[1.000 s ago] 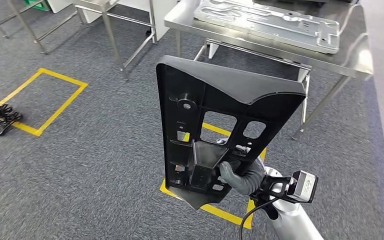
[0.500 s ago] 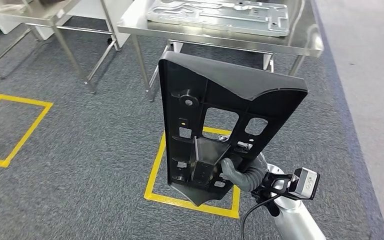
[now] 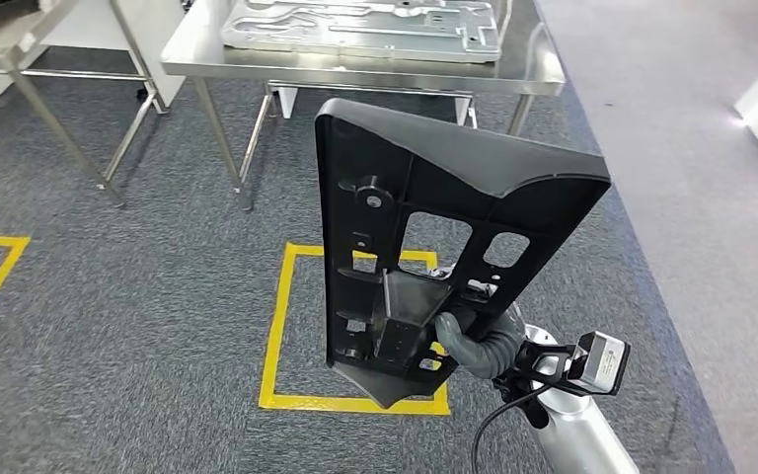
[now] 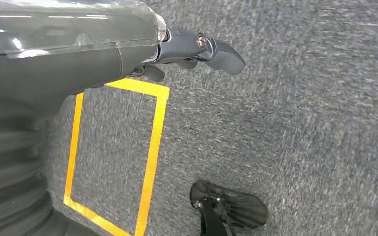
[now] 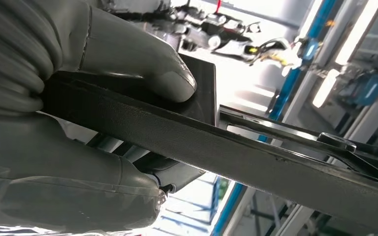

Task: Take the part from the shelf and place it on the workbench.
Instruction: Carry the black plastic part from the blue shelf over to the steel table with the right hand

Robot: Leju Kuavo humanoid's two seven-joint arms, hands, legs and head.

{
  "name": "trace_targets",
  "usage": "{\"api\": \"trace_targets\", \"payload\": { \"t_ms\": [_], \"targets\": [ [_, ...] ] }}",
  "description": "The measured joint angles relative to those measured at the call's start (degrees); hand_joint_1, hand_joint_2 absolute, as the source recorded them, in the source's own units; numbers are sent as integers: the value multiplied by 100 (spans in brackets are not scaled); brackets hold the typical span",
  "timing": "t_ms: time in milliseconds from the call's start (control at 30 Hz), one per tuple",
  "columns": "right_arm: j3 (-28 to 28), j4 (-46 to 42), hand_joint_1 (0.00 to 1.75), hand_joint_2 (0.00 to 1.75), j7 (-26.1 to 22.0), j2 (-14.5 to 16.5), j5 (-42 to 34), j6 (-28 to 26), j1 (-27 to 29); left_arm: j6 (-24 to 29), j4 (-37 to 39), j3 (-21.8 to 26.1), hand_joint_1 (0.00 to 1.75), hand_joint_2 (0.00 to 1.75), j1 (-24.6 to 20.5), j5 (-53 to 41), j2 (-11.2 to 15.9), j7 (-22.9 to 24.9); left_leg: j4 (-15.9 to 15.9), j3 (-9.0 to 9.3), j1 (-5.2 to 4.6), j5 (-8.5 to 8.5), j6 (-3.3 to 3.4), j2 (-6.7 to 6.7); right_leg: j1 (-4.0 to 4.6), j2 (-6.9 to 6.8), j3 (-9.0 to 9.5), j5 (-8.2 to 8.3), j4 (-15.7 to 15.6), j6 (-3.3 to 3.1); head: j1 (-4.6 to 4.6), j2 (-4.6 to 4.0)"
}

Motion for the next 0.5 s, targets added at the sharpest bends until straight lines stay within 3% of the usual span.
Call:
{"api": "trace_targets", "payload": {
  "t_ms": [33, 100, 167, 233, 333, 367, 433, 467, 500],
  "targets": [
    [-1, 5, 175, 175, 1, -3, 20, -10, 5, -6, 0, 1, 0, 175, -5, -1, 0, -1, 1, 6, -1, -6, -7, 30, -11, -15, 68, 118, -128, 3, 0, 0],
    [-3, 10, 175, 175, 1, -8, 61, -38, 2, -21, 0, 1, 0, 175, -20, -2, 0, -2, 2, 32, -3, -21, -31, 84, -12, -69, 492, 487, -909, -30, 0, 0],
    [-3, 10, 175, 175, -1, -8, 82, -53, -11, -37, 0, 1, 0, 175, -29, -4, -1, -5, 13, 43, -23, -42, -78, 114, 22, -129, 837, 678, -1558, -88, 0, 0],
    [-3, 10, 175, 175, -7, -7, 86, -57, -21, -59, 0, 1, 0, 175, -33, -6, -1, -7, 15, 42, -35, -51, -143, 130, 57, -135, 887, 673, -1681, -137, 0, 0],
    [-8, 7, 175, 175, -15, -9, 85, -59, -40, -84, -4, 1, 0, 175, -33, -12, 5, -12, 159, -9, -16, -165, -242, 58, 20, -103, 915, 706, -1744, -239, 0, 0],
    [-9, 7, 175, 175, -17, -8, 85, -62, -52, -91, -6, 2, 0, 175, -29, -17, 9, -14, 396, -113, -10, -307, -270, -3, 3, -96, 930, 716, -1769, -273, 0, 0],
    [-8, 10, 175, 175, -18, -2, 84, -70, -70, -118, -7, 5, 0, 175, -16, -37, 18, -15, 1156, -474, -2, -672, -311, -94, 5, -74, 935, 709, -1774, -312, 0, 0],
    [-7, 14, 175, 175, -18, -2, 84, -74, -69, -134, -7, 7, 0, 175, -8, -50, 22, -16, 1502, -652, 0, -785, -329, -107, 6, -55, 936, 700, -1770, -318, 0, 0],
    [-5, 19, 175, 175, -18, -2, 80, -78, -68, -149, -7, 9, 0, 175, 0, -65, 26, -16, 1684, -757, 3, -793, -342, -109, 5, -33, 940, 690, -1765, -318, 0, 0]
  ]
}}
